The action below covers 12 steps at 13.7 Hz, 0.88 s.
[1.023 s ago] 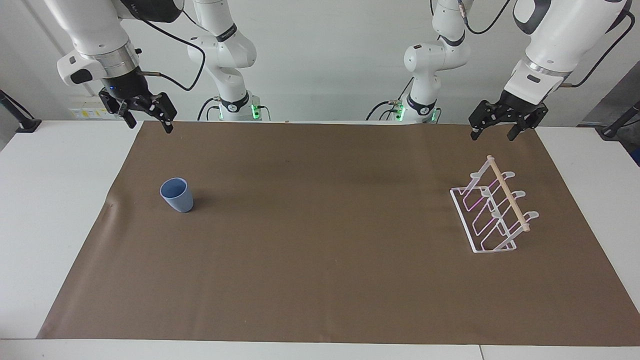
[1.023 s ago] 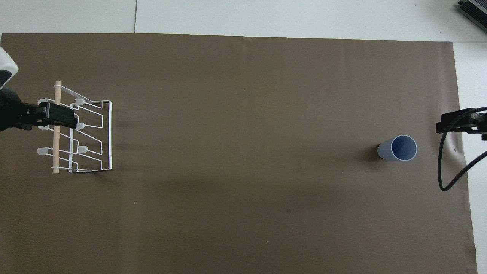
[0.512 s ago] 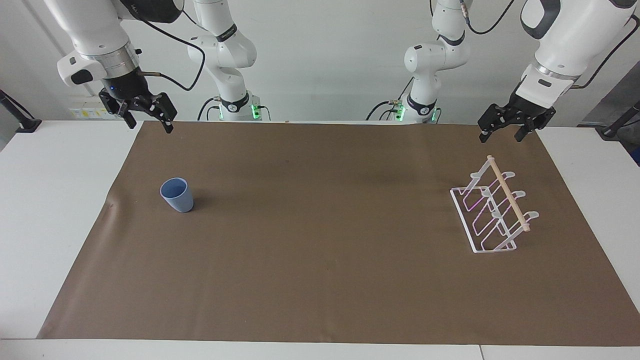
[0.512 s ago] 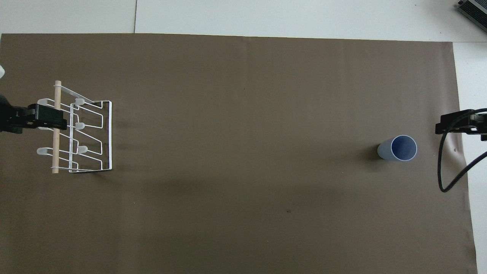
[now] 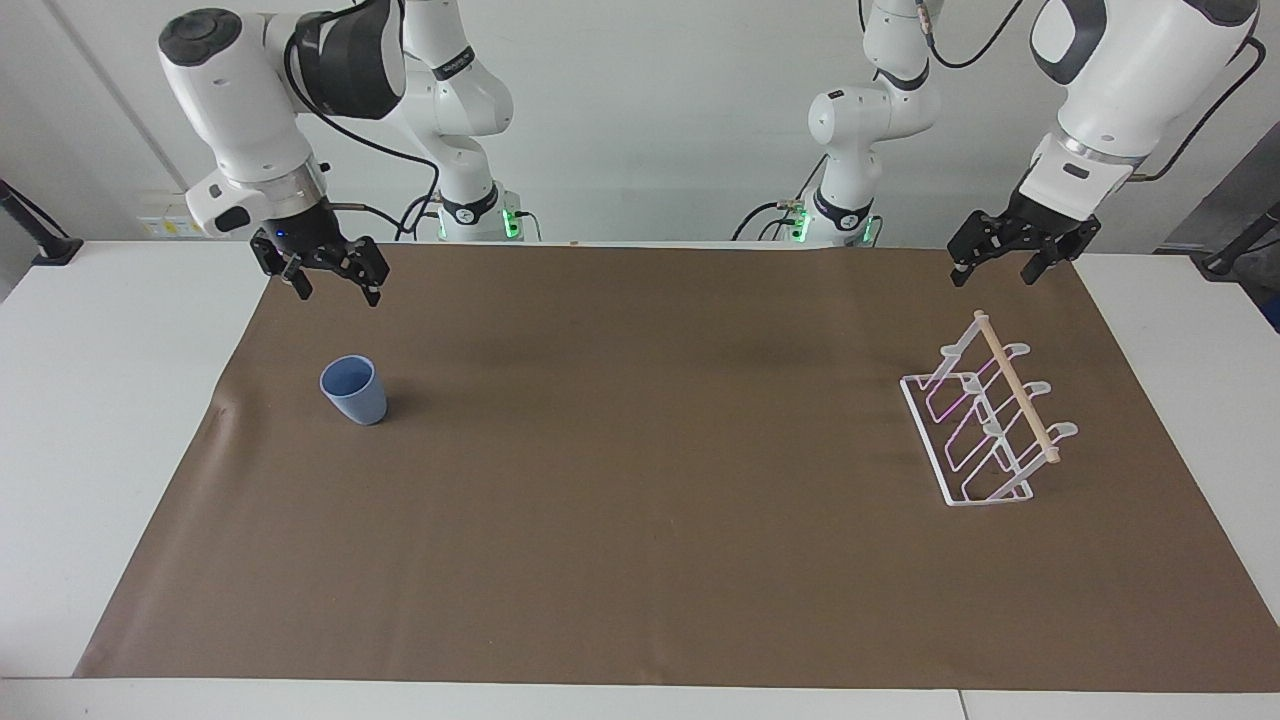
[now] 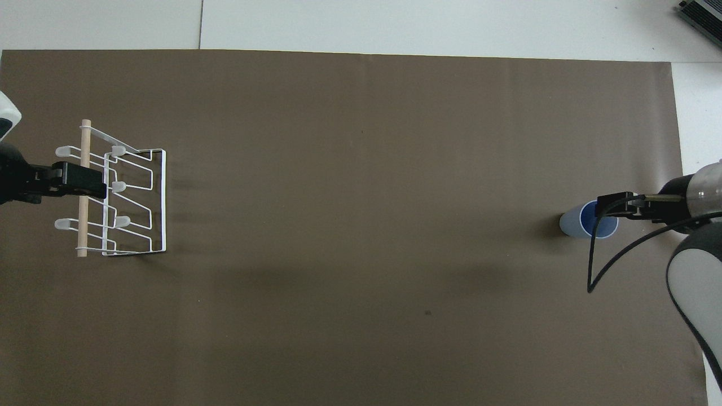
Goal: Hang cup on cup holder
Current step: 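Grasp the blue cup rim with the right gripper and lift it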
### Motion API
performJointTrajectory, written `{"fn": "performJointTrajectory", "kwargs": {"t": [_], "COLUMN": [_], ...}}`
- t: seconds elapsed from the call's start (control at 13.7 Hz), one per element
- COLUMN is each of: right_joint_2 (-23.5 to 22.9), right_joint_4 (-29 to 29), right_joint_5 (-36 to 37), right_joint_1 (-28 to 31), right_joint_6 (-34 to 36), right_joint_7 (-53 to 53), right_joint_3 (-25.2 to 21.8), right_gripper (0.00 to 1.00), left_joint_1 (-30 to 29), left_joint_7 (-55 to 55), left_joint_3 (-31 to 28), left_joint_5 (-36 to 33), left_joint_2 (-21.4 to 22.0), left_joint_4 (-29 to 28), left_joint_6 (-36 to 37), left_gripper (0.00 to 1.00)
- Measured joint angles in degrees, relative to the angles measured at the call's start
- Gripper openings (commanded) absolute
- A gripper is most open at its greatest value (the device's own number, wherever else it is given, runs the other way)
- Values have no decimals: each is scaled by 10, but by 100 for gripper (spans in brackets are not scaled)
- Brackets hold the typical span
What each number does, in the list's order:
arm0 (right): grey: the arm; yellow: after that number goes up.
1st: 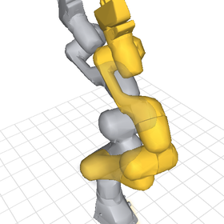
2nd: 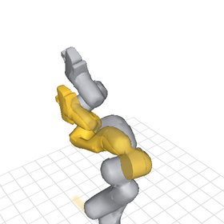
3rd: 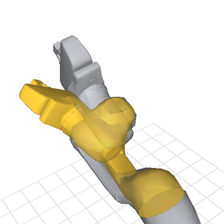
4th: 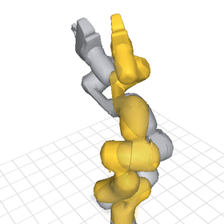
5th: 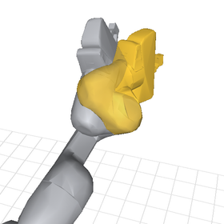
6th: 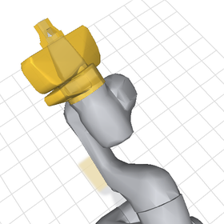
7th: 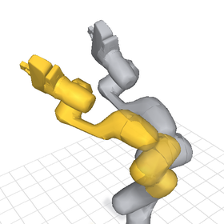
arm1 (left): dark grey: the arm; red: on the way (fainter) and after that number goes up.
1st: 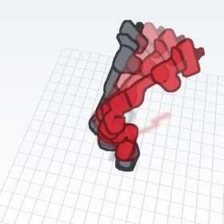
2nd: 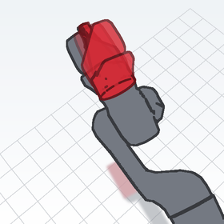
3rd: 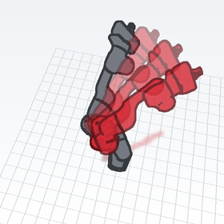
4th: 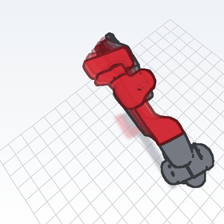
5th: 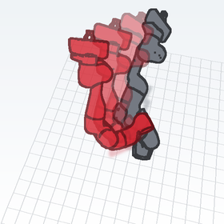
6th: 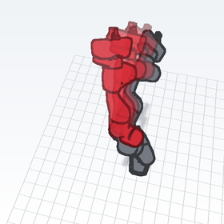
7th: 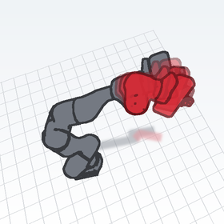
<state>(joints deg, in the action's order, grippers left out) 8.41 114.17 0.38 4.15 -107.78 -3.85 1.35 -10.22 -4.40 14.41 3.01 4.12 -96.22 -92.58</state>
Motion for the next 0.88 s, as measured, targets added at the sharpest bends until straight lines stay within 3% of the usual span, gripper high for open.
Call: {"fn": "performJointTrajectory", "kwargs": {"t": [0.44,0.88], "right_joint_2": [-8,-73], "right_joint_4": [90,103], "right_joint_5": [0,0], "right_joint_1": [-2,-1], "right_joint_6": [-118,-183], "right_joint_7": [0,27], "right_joint_3": [0,-3], "right_gripper": [100,100], "left_joint_1": [0,0], "left_joint_7": [0,0], "left_joint_3": [1,1], "left_joint_5": [0,0], "left_joint_2": [8,16], "left_joint_4": [-16,-31], "left_joint_6": [-9,-15], "left_gripper": [100,100]}}
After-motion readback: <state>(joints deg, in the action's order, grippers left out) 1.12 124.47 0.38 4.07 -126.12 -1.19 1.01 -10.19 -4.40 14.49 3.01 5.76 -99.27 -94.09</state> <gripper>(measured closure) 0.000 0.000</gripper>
